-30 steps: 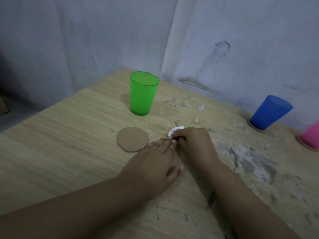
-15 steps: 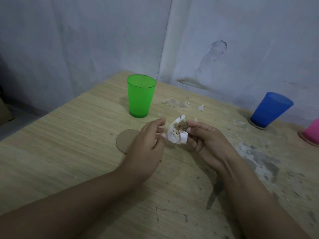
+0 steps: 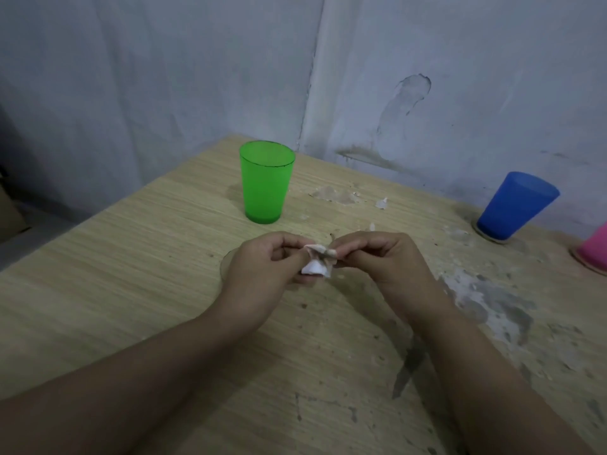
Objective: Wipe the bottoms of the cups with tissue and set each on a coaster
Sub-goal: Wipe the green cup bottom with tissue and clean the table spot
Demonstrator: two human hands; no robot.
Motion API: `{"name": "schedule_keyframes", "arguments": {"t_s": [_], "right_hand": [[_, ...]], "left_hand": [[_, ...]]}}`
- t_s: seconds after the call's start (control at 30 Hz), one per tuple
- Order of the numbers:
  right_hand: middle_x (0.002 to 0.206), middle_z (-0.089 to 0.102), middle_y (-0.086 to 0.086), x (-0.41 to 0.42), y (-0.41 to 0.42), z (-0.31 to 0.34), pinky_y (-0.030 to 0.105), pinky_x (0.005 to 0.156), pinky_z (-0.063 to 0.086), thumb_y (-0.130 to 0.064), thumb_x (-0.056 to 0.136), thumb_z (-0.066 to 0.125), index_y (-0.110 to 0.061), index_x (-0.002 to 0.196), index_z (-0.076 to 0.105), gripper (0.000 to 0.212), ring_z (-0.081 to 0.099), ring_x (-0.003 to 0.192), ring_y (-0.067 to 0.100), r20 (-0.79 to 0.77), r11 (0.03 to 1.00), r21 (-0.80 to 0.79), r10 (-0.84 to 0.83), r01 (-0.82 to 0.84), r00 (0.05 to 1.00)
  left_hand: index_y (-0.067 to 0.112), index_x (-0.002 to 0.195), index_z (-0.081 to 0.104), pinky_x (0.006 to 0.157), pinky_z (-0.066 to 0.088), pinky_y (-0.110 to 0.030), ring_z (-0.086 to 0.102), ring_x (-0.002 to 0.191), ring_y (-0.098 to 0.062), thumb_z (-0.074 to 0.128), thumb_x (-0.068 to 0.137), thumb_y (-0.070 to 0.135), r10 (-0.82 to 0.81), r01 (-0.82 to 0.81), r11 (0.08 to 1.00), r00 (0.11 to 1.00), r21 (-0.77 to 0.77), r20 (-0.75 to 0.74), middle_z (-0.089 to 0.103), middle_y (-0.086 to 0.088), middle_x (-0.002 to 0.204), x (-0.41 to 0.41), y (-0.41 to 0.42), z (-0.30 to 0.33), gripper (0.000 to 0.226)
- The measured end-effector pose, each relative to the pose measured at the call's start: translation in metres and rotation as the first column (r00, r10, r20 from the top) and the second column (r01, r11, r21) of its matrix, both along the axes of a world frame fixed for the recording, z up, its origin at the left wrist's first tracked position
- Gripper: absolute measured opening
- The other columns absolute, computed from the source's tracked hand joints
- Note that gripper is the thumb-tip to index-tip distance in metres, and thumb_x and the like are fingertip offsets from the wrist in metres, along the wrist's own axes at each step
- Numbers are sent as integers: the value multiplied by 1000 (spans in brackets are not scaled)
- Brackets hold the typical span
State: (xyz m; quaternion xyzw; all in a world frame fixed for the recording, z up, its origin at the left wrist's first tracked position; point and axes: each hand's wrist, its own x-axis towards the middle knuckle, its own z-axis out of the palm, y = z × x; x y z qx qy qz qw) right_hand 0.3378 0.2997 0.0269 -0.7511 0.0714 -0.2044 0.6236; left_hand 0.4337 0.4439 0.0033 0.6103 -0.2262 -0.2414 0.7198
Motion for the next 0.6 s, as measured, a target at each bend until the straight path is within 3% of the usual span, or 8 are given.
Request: {"name": "schedule_keyframes", "arguments": {"t_s": [0.07, 0.2, 0.33, 0.4, 0.5, 0.6], "right_hand": [[80, 71, 9, 1, 5, 0, 20, 75, 52, 10, 77, 63, 0, 76, 73, 15, 66, 77, 13, 17, 976, -217, -18, 22, 1000], [82, 65, -2, 5, 11, 0, 14, 71, 48, 11, 77, 62, -9, 76, 75, 23, 60, 77, 2, 26, 891, -439, -112, 112, 993], [86, 63, -8, 5, 13, -1, 14, 72, 47, 4, 79, 62, -14, 77, 75, 23, 59, 82, 3, 40, 775, -615, -156, 147, 987], [94, 64, -5, 5, 14, -2, 15, 75, 49, 5, 79, 58, -15, 75, 73, 25, 60, 88, 2, 13, 836, -533, -147, 131, 989], [103, 68, 2, 4, 12, -3, 23, 82, 53, 7, 81, 52, -11, 82, 66, 23, 65, 96, 12, -54, 981, -191, -54, 43, 997], [92, 70, 13, 3, 8, -4, 38, 81, 57, 6, 81, 61, -6, 93, 60, 17, 67, 87, 28, -49, 998, 58, 24, -21, 999]], "left_hand": [[7, 86, 70, 61, 56, -21, 72, 76, -19, 62, 85, 2, 2, -5, 999, 997, -34, -82, 74, -11, 82, 1, -1, 0, 9], [8, 86, 71, 61, 54, -18, 72, 76, -18, 54, 90, 6, -37, 19, 995, 983, -100, -179, 75, -11, 82, 1, -2, 2, 17], [8, 90, 70, 65, 54, -18, 69, 76, -13, 67, 83, 10, -11, 5, 997, 997, -72, -71, 74, -12, 85, -1, -2, 0, 8], [10, 91, 70, 65, 54, -18, 69, 74, -12, 67, 82, 3, -6, 6, 999, 1000, -51, -6, 73, -10, 83, -1, -1, -1, 12], [12, 88, 69, 62, 53, -17, 68, 70, -9, 65, 82, -2, 0, 3, 999, 999, -54, 52, 72, -6, 80, -1, 0, 1, 15], [16, 86, 70, 62, 52, -16, 70, 72, -8, 67, 82, 2, 33, -27, 999, 991, -46, 133, 74, -1, 81, -1, 2, 1, 15]]}}
